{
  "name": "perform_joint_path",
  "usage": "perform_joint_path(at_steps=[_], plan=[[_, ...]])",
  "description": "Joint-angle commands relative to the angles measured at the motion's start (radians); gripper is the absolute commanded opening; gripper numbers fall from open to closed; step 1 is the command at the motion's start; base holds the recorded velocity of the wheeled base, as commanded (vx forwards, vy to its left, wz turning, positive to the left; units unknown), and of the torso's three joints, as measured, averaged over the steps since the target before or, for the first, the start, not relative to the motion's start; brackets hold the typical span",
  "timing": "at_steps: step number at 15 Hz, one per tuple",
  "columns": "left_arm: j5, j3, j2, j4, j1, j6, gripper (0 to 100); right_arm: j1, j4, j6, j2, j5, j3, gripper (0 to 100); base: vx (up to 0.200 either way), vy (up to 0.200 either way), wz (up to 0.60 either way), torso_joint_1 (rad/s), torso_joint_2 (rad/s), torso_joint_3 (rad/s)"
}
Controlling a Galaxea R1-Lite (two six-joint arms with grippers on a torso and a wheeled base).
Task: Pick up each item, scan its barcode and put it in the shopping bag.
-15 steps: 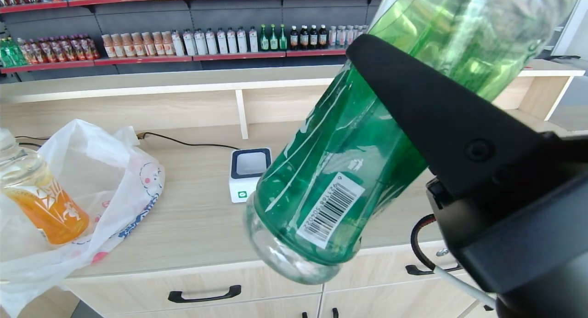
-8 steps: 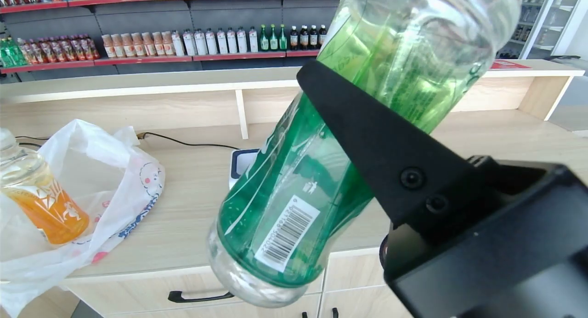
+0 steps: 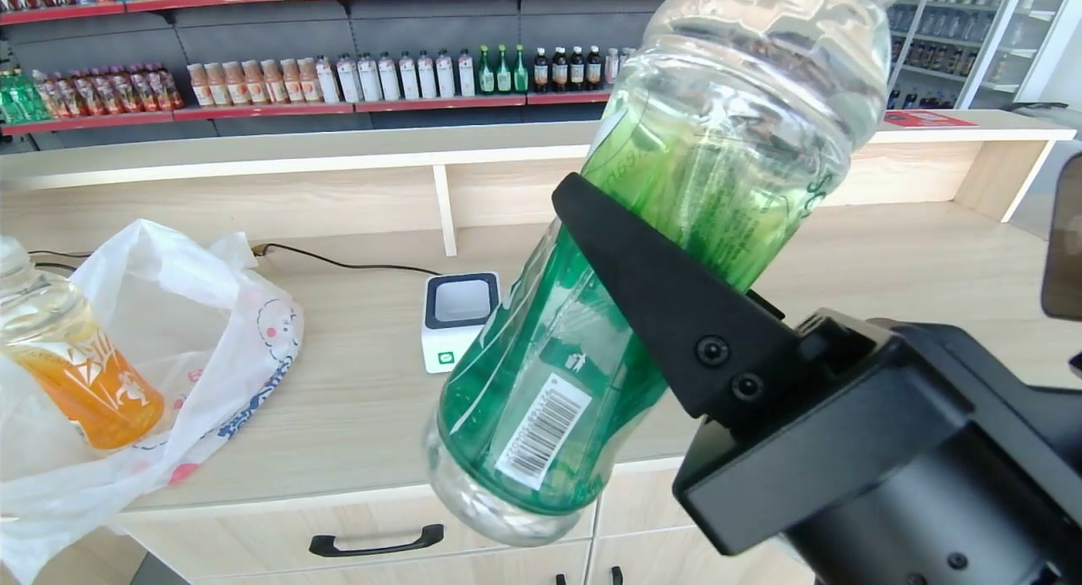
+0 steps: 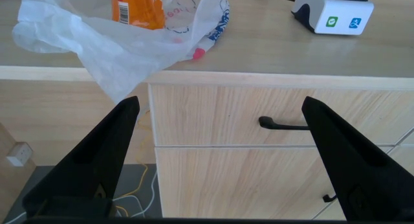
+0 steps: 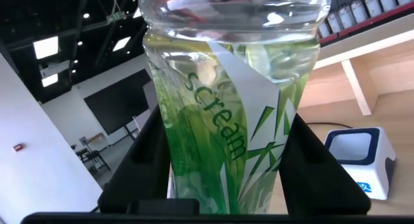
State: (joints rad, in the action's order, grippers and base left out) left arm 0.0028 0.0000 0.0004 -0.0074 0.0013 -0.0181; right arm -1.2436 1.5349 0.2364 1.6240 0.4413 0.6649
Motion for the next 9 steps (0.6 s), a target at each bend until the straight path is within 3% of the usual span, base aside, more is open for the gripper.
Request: perform_joint_path(at_steps=[1, 5, 9], plan=[[0.0, 0.0, 0.0, 0.0, -0.001, 0.0, 100, 0.02, 0.001, 0.0, 0.004, -0.003, -0.008, 0, 0.0, 0.0, 0.0, 0.0, 0.0, 0.0], [0.0, 0.0, 0.0, 0.0, 0.0, 0.0, 100, 0.161, -0.035, -0.052, 0.01, -0.039, -0.016, 0, 0.0, 0.0, 0.0, 0.0, 0.0, 0.0], [0.0, 0.0, 0.0, 0.0, -0.001, 0.0, 100, 0.38, -0.075, -0.175, 0.019, -0.133, -0.016, 0, 0.0, 0.0, 0.0, 0.0, 0.0, 0.0]])
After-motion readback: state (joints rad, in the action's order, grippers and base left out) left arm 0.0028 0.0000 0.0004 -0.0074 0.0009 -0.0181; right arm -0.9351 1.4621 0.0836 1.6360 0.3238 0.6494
